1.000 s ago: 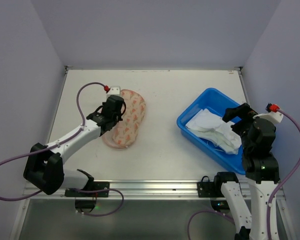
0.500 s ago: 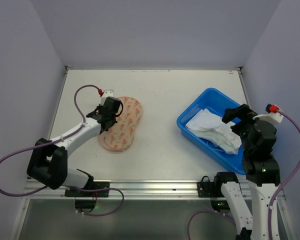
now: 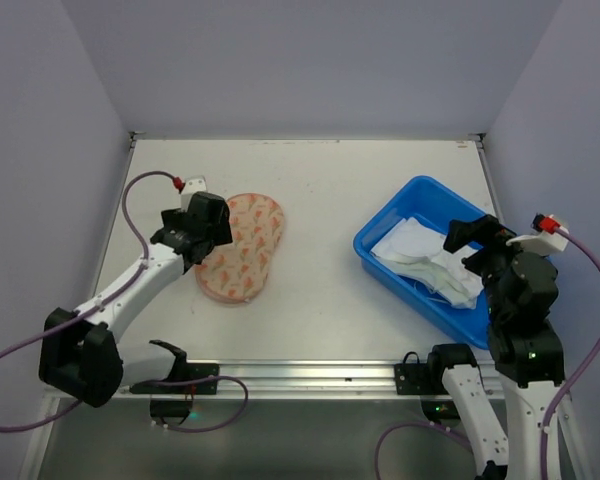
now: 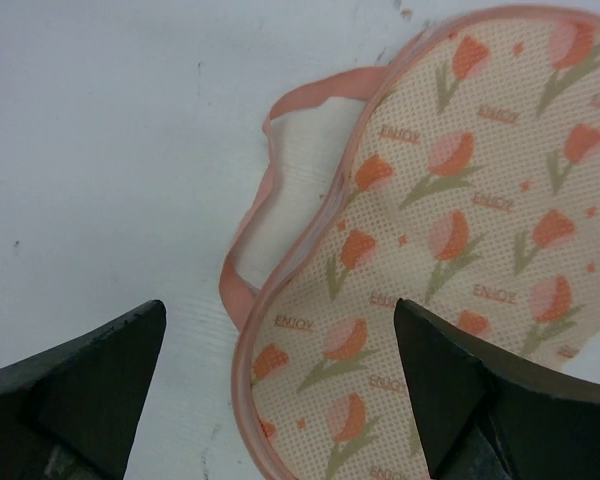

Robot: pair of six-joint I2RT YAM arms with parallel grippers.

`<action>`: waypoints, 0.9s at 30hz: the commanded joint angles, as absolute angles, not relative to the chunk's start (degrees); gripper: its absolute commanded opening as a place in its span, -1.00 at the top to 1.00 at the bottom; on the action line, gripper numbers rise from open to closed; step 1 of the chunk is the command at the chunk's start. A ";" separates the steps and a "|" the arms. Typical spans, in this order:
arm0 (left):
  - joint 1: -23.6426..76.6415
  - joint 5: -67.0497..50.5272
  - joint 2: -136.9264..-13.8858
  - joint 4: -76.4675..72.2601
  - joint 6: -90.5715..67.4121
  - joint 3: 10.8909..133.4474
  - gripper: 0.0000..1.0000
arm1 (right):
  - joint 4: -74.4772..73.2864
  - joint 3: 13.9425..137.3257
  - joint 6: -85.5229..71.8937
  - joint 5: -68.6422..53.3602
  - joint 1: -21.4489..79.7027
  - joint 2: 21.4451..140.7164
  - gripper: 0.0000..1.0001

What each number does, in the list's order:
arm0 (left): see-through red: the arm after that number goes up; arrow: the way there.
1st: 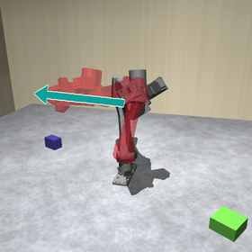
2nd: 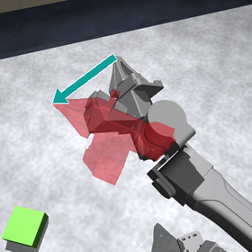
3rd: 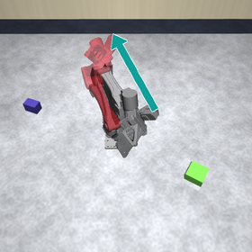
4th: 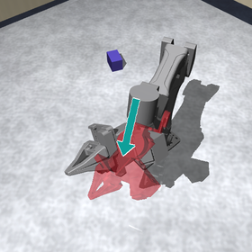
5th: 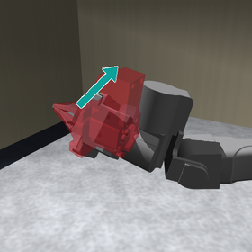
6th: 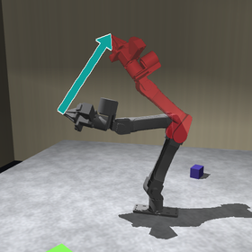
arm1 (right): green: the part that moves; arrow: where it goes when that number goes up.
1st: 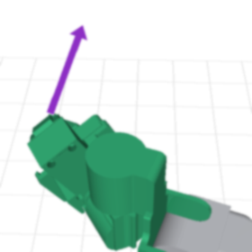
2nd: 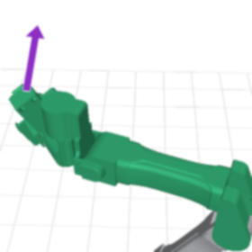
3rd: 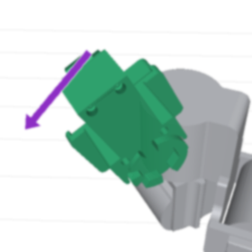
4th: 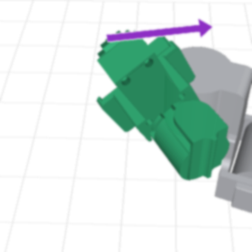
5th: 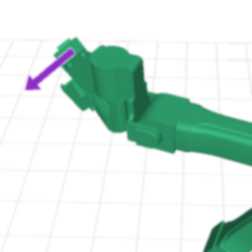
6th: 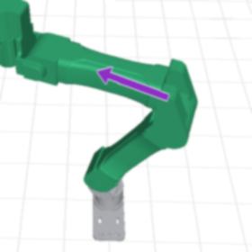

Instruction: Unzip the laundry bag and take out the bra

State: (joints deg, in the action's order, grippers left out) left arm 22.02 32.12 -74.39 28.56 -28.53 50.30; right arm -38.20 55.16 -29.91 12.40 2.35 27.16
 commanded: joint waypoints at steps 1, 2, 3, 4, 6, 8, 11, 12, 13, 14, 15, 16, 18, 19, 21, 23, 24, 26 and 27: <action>21.53 31.91 -65.25 29.79 -29.53 53.79 -1.00 | -37.35 57.57 -27.51 11.60 2.64 25.67 -0.97; 21.53 31.47 -63.39 29.79 -28.75 53.96 -1.00 | -37.53 58.53 -27.34 11.51 2.64 25.23 -0.97; 21.53 30.42 -61.28 29.79 -28.22 53.96 -1.00 | -37.88 59.06 -26.55 11.17 2.72 25.05 -0.97; 21.53 30.06 -57.17 29.79 -27.78 54.05 -1.00 | -38.84 59.67 -26.19 10.90 2.72 24.87 -0.97; 21.53 29.45 -52.67 29.97 -25.93 54.40 -1.00 | -39.90 61.61 -25.06 10.72 3.16 24.00 -0.97; 21.53 29.09 -46.43 31.20 -24.09 55.54 -1.00 | -40.60 63.01 -23.57 10.02 3.69 22.25 -0.97; 21.53 29.00 -39.22 33.92 -22.16 57.47 -1.00 | -41.31 64.33 -20.76 9.41 5.09 19.96 -0.97; 21.53 29.26 -37.63 34.88 -21.80 58.00 -1.00 | -41.48 64.60 -20.05 9.23 6.05 18.21 -0.97; 21.53 29.35 -34.92 36.81 -21.54 58.53 -1.00 | -42.01 65.12 -19.43 9.14 6.41 17.15 -0.97; 21.53 29.53 -33.59 37.70 -21.36 59.14 -1.00 | -42.27 65.30 -18.12 9.31 6.76 16.01 -0.97; 21.53 29.71 -32.18 38.66 -21.27 60.02 -1.00 | -42.54 65.39 -17.67 9.58 7.38 14.78 -0.97; 21.53 29.62 -29.64 40.24 -21.18 60.38 -1.00 | -43.06 65.30 -17.14 9.75 7.56 12.16 -0.97; 21.53 29.53 -27.08 41.48 -20.92 60.91 -1.00 | -43.85 65.30 -16.00 10.37 7.99 9.77 -0.97; 21.53 29.44 -24.72 42.35 -20.83 61.08 -1.00 | -44.73 65.22 -15.56 10.55 8.17 7.58 -0.97; 21.53 29.53 -22.77 43.50 -20.48 61.35 -1.00 | -45.44 65.13 -14.42 10.55 8.35 5.63 -0.97; 21.53 29.62 -20.40 44.12 -20.39 61.26 -1.00 | -46.58 64.87 -13.63 10.55 8.44 3.17 -0.97; 21.53 29.36 -19.61 44.38 -20.30 61.09 -1.00 | -46.84 64.78 -13.45 10.37 8.52 2.21 -0.97; 21.53 29.09 -17.85 44.91 -20.30 60.74 -1.00 | -47.55 64.43 -12.92 10.28 8.61 0.27 -0.97; 21.53 29.35 -17.32 45.52 -20.48 60.65 -1.00 | -47.72 64.25 -12.75 10.37 8.61 -0.61 -0.97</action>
State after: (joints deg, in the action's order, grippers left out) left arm 21.87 29.56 -18.41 42.41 -22.28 60.12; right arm -45.15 64.49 -15.73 10.90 8.27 1.08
